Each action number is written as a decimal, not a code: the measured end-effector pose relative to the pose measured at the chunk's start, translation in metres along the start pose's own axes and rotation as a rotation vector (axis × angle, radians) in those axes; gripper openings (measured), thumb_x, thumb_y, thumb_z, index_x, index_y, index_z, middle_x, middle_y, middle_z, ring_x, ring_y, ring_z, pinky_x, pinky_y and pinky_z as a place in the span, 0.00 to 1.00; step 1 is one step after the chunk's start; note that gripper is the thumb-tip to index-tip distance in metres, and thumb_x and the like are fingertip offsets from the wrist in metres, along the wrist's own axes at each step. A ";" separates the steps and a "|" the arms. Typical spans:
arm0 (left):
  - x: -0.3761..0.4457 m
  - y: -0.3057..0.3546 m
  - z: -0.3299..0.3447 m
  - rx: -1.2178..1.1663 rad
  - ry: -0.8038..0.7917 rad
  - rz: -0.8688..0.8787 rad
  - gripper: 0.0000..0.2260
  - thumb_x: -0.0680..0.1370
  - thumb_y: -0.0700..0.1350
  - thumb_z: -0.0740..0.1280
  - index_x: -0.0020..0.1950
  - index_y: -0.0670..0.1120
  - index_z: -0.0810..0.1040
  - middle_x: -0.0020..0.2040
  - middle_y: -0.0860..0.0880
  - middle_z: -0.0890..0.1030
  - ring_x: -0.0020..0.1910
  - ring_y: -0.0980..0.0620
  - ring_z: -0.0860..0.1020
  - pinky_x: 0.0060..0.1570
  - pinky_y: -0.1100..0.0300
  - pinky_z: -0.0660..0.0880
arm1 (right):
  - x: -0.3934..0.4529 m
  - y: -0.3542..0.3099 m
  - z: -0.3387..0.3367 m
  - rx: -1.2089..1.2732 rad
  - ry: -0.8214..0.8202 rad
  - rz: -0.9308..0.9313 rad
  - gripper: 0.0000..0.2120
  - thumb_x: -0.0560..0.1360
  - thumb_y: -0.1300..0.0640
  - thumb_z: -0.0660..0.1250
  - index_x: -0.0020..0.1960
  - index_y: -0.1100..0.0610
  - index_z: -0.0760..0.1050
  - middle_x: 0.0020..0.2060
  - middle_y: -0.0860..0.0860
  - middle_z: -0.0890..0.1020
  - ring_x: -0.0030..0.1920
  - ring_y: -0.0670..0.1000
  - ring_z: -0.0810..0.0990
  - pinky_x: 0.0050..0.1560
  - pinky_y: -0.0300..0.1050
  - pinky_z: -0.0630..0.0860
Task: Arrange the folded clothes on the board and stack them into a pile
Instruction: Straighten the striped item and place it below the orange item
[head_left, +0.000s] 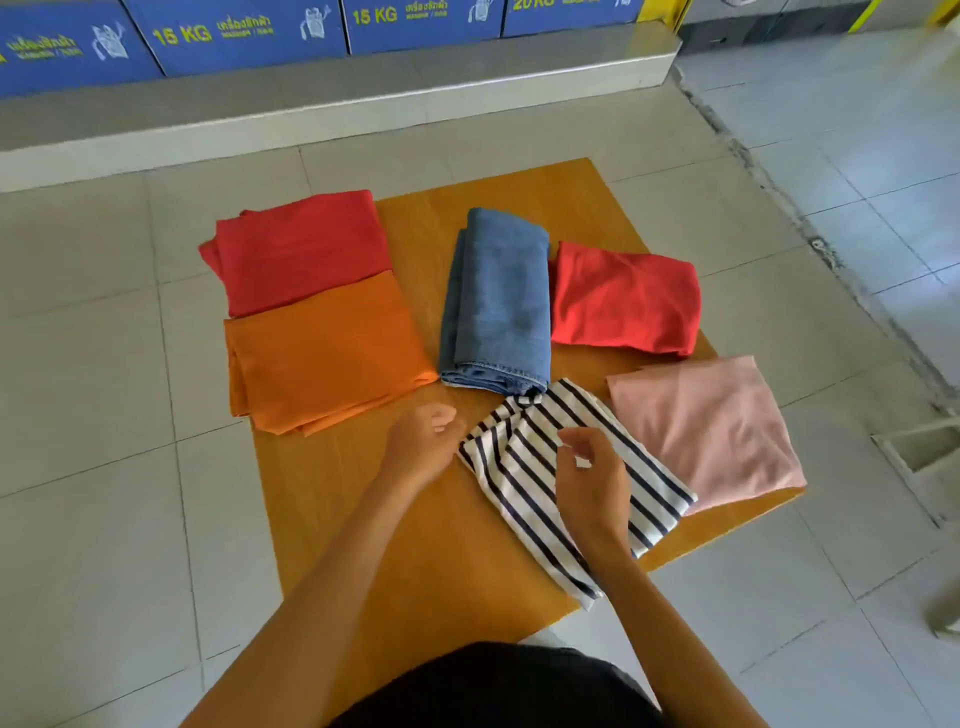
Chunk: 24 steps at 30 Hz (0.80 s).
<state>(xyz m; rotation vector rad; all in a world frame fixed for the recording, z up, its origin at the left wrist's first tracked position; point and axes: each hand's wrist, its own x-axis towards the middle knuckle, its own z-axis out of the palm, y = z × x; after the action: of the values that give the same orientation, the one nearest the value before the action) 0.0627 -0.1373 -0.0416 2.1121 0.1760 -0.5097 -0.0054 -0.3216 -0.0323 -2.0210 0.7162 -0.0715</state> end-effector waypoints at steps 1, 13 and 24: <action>0.005 0.006 0.018 0.017 -0.044 0.036 0.06 0.78 0.50 0.64 0.42 0.53 0.74 0.40 0.57 0.74 0.42 0.55 0.74 0.40 0.61 0.69 | -0.002 0.010 -0.011 -0.018 0.055 0.031 0.10 0.79 0.63 0.64 0.57 0.54 0.80 0.54 0.48 0.83 0.56 0.48 0.79 0.56 0.42 0.79; -0.029 -0.037 0.074 0.197 -0.203 -0.070 0.25 0.75 0.60 0.64 0.69 0.50 0.70 0.64 0.50 0.77 0.62 0.48 0.76 0.60 0.49 0.76 | -0.026 0.087 -0.071 0.082 0.005 0.538 0.25 0.77 0.47 0.71 0.66 0.60 0.71 0.56 0.55 0.82 0.52 0.55 0.81 0.51 0.50 0.79; -0.095 -0.084 0.023 -0.418 0.029 -0.395 0.39 0.67 0.73 0.65 0.74 0.57 0.64 0.68 0.53 0.74 0.66 0.48 0.74 0.65 0.44 0.72 | -0.027 0.029 -0.003 0.146 -0.473 0.410 0.13 0.75 0.48 0.74 0.55 0.52 0.78 0.48 0.51 0.86 0.48 0.52 0.85 0.50 0.52 0.84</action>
<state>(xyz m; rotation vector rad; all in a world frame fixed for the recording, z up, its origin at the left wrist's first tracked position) -0.0557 -0.1025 -0.0768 1.6775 0.6672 -0.6125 -0.0419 -0.3201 -0.0475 -1.6288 0.7738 0.5589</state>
